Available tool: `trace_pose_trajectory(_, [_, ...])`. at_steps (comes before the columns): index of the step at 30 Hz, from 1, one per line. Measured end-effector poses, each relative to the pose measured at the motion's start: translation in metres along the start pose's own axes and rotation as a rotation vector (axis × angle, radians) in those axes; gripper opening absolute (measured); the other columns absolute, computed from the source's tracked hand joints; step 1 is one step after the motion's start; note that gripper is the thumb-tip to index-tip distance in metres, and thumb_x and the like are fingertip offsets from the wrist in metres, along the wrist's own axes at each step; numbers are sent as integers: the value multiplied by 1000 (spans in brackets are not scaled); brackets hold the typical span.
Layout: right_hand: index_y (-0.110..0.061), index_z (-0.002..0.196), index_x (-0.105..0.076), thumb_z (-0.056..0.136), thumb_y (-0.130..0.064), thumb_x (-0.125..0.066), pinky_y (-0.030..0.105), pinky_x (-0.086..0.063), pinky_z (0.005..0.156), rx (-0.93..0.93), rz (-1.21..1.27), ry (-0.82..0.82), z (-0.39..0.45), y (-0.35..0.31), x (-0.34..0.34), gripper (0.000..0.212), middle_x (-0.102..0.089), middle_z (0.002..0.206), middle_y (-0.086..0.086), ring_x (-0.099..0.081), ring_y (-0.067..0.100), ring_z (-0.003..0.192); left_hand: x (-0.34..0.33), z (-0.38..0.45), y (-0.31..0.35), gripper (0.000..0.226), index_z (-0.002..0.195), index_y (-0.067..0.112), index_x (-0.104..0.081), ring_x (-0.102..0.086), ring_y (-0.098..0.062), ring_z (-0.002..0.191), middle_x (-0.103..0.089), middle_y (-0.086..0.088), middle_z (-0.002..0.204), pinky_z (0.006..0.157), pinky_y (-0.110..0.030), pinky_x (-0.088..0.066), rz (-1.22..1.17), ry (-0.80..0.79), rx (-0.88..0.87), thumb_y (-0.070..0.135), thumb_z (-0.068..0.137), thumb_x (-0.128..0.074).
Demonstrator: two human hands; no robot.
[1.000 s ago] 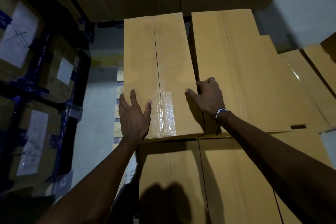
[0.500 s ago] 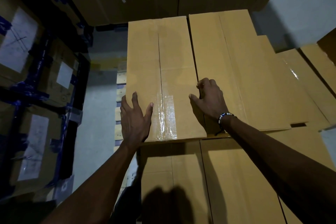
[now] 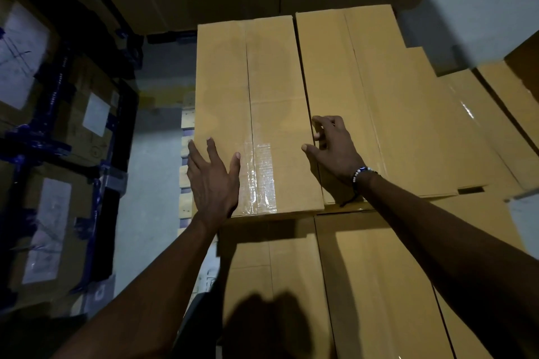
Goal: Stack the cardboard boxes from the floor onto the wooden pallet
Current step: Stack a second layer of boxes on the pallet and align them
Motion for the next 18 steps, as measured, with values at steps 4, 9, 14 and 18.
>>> trace_pose_trajectory(4, [-8,145,-50,90,-22,-78,37,-51,104,39,-48,-50,-5,1,1,63,-36,148,8,-53,21,120,-10,-13,10,91,168,20,-5,10,-39,160,12,-18,173,128,-59,-2,75,-78,-111,79,99,-18])
trace_pose_trajectory(9, [-12,147,-52,96,-32,-69,41,-38,115,149,-166,-22,-47,10,8,58,-38,159,3,-35,22,143,-30,-60,59,85,167,29,8,22,-23,159,24,-3,172,128,-51,9,65,-205,-419,76,103,-22])
trace_pose_trajectory(14, [-20,158,-37,99,-52,-53,44,-24,123,221,-273,-103,-99,30,11,70,-25,168,-4,-18,17,156,-53,-109,105,83,166,33,10,22,-20,159,21,1,173,129,-51,9,153,-308,-694,76,102,-21])
trace_pose_trajectory(18, [-22,162,-27,98,-59,-54,43,-15,127,241,-341,-173,-117,42,14,79,-15,171,-6,-7,14,158,-68,-122,130,70,167,32,4,16,-22,160,14,5,174,130,-54,2,147,-308,-789,59,110,-26])
Point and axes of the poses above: each hand's wrist, its own z-axis towards the middle knuckle, its own x-axis out of the back of the hand, y = z × x, the point moved 7 cm from there along z, towards the middle knuckle
